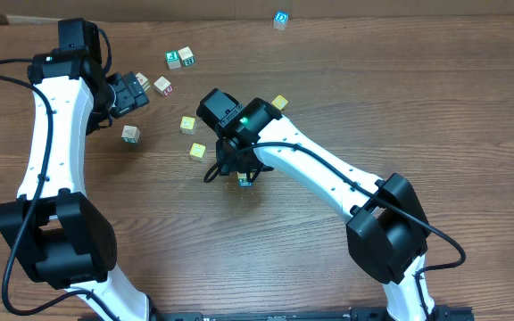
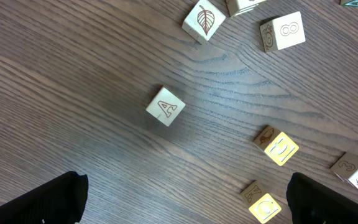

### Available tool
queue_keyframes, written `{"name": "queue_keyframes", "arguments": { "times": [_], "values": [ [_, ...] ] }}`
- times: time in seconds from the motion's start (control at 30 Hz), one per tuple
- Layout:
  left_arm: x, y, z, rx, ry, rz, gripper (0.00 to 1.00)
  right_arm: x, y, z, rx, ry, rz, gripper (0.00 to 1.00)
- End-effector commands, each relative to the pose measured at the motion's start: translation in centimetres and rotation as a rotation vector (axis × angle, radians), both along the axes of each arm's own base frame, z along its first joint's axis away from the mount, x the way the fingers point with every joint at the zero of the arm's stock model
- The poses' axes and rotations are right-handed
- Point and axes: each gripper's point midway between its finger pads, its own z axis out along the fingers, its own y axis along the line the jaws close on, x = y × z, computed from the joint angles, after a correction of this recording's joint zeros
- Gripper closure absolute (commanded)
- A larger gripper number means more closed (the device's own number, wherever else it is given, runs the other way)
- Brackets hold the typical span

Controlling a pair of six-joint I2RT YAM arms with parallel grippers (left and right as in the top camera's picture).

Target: Form a tower

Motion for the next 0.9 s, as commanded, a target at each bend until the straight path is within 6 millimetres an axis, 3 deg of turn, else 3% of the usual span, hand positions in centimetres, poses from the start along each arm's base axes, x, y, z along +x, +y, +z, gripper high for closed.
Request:
{"name": "queue_keyframes", "arguments": {
  "times": [0.0, 0.33, 0.73, 0.87],
  "values": [
    [0.3, -0.1, 1.5, 0.003, -0.04, -0.018, 0.01, 0.7, -0.6, 0.0, -0.029, -0.039, -0.034, 0.35],
    [0.3, -0.1, 1.5, 0.003, -0.041, -0.018, 0.01, 0.2, -0.8, -1.3, -0.039, -0.027, -0.064, 0.37],
    [0.3, -0.1, 1.5, 0.003, -0.041, -0.018, 0.0, -0.3, -0.5, -1.4, -0.02, 0.002, -0.073, 0.53],
    [0.3, -0.1, 1.5, 0.003, -0.041, -0.017, 0.01, -0.4, -0.4, -1.5, -0.012, 0.01, -0.071, 0.55]
  ]
}}
